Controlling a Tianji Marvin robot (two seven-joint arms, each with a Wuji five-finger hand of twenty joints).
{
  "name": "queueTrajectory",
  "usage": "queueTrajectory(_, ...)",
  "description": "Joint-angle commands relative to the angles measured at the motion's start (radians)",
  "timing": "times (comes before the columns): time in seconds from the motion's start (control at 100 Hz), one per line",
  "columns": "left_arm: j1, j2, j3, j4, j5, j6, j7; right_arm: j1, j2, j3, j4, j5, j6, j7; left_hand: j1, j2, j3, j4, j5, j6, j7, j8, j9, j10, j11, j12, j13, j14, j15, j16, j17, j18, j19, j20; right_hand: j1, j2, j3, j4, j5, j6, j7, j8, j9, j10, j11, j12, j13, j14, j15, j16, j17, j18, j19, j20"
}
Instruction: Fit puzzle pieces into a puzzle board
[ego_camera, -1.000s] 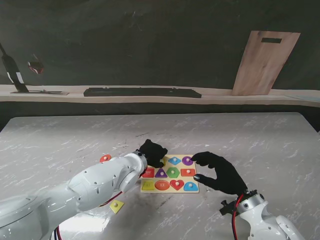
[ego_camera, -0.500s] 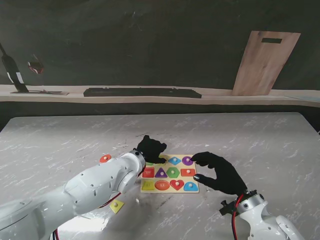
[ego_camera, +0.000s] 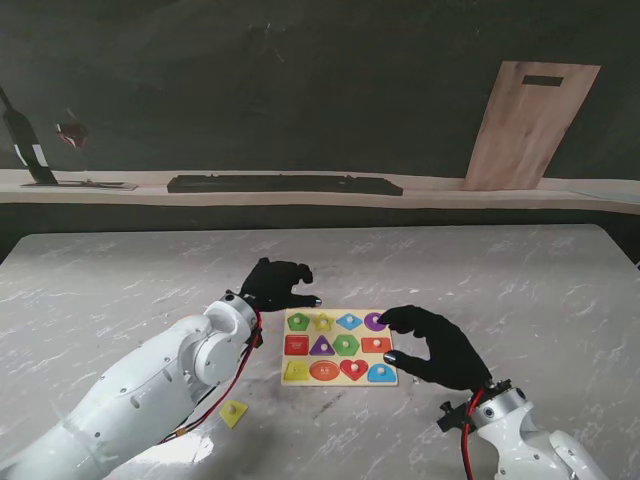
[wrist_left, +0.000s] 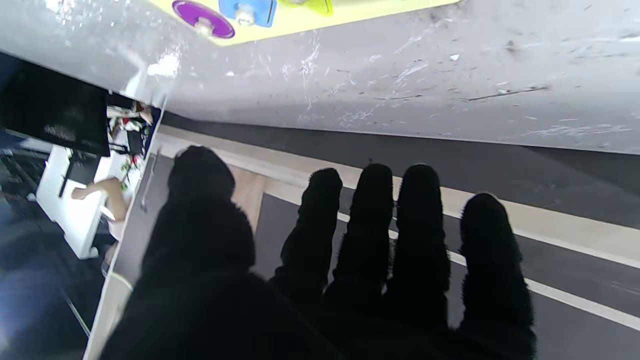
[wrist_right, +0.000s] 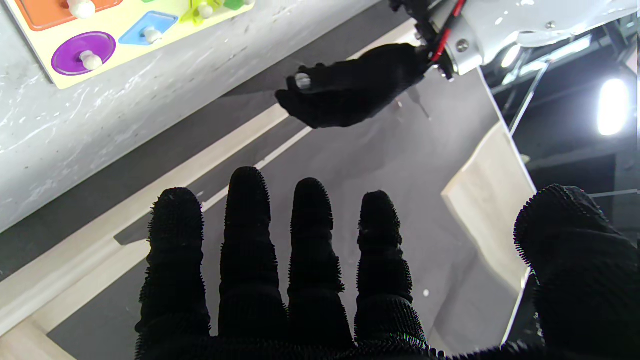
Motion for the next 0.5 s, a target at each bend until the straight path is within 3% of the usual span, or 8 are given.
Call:
queueTrajectory(0.0,0.033,0.030,-0.020,-0.021,0.017,-0.008,0.002,-0.002,0.000,-0.012,-0.001,-0.015,0.004,0.001,0.025,0.020,-0.038,0.034,-0.042,-0.006,-0.038,-0.025,-0.041,0.022,-0.050,-0.035,-0.043,0.028,-0.046,-0.025,-0.033,0.001,-0.028,-0.026,0.010,0.015,-0.024,0.038,0.001,-0.012,0.008,-0.013,-0.008,0.006,0.018,0.004,-0.005,-0.028,0.010,0.015,-0.015,-0.019,0.006,0.013)
queueTrajectory(0.22,0.166,0.084,-0.211,-0.118,0.122,-0.121,-0.046,0.022,0.007,-0.048,0.009,-0.034,0.036,0.019,0.013,0.023,-0.040,0.033,-0.043,-0.024,-0.078,-0.041,-0.066,0.004,-0.097,-0.067,-0.063,0.008,-0.091,-0.050,-0.030,-0.013,-0.031,-0.033,-0.012,0.031,-0.026,0.037,0.000,-0.014,0.008,-0.013,-0.012,0.008,0.017,0.004,-0.008,-0.028,0.009,0.014,-0.016,-0.018,0.005,0.013)
queueTrajectory(0.49,0.330,0.113,-0.434,-0.219,0.131,-0.199,-0.151,0.022,0.009,-0.058,0.000,-0.037,0.017,0.025,0.044,0.009,-0.031,0.039,-0.028,-0.029,-0.119,-0.056,-0.069,-0.004,-0.121,-0.080,-0.075,-0.003,-0.128,-0.058,-0.032,-0.030,-0.042,-0.044,-0.036,0.052,-0.033,0.034,0.000,-0.017,0.009,-0.013,-0.015,0.014,0.012,0.002,-0.010,-0.028,0.005,0.012,-0.017,-0.019,0.003,0.013)
